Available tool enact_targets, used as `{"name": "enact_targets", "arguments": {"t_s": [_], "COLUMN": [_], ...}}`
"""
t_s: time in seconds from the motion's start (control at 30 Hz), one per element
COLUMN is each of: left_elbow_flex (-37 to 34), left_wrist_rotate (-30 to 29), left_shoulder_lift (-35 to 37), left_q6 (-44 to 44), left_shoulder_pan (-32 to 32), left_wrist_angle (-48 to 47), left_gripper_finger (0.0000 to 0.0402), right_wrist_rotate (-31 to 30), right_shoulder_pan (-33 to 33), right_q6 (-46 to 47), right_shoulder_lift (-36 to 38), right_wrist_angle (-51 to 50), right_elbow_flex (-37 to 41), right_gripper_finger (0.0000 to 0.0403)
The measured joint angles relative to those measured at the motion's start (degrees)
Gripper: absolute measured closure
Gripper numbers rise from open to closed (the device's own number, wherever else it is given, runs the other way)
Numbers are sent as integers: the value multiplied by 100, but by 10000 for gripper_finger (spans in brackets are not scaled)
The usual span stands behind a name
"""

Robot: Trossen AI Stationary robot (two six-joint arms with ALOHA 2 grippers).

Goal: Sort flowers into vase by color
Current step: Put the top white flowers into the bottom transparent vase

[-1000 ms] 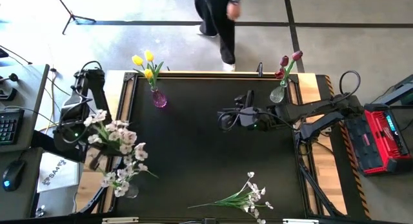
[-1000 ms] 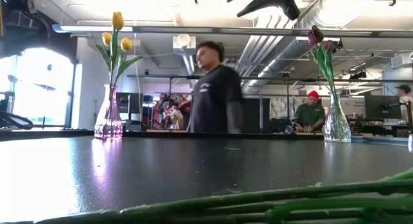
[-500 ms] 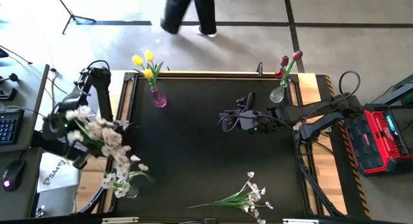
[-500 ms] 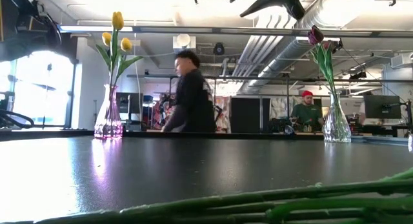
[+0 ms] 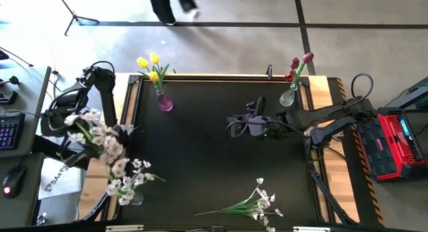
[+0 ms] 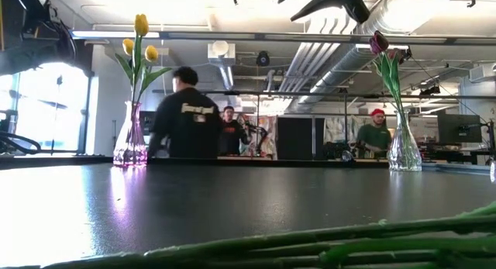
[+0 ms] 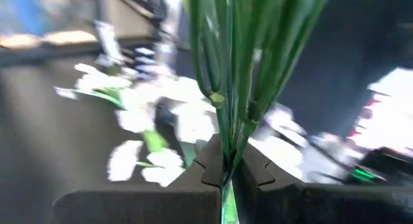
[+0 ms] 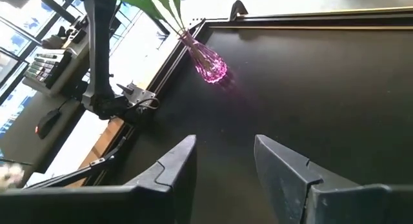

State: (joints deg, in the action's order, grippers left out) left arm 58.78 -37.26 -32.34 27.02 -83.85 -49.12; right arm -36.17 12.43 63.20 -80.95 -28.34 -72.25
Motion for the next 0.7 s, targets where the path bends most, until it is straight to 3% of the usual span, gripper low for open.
{"name": "enact_targets", "arguments": {"t_s": [0.13, 0.23, 0.33, 0.5, 0.57, 0.63, 0.7], "left_elbow_flex": [-27, -39, 121, 1006, 1415, 1685, 1765], "left_wrist_rotate": [837, 914, 399, -1277, -1690, -1538, -920], "left_shoulder_lift": [11, 11, 22, 30, 42, 45, 41], "left_q6": [130, 185, 51, -431, -602, -656, -608], "left_shoulder_pan": [0, 0, 0, 0, 2, 4, 2], "left_wrist_angle": [222, 237, 17, -242, -217, -298, -538], "left_gripper_finger": [401, 401, 401, 401, 401, 401, 401], "right_wrist_rotate": [-4, -38, -85, -87, -85, -84, -83], "right_shoulder_pan": [13, 10, 3, -90, -118, -121, -94], "right_q6": [109, 134, 136, 136, 136, 138, 136], "right_shoulder_lift": [0, 0, 0, 0, 0, 0, 0], "right_wrist_angle": [-2, -4, -1, 29, 29, 29, 29], "right_elbow_flex": [0, 0, 0, 0, 0, 0, 0], "right_gripper_finger": [258, 258, 258, 258, 258, 258, 258]}}
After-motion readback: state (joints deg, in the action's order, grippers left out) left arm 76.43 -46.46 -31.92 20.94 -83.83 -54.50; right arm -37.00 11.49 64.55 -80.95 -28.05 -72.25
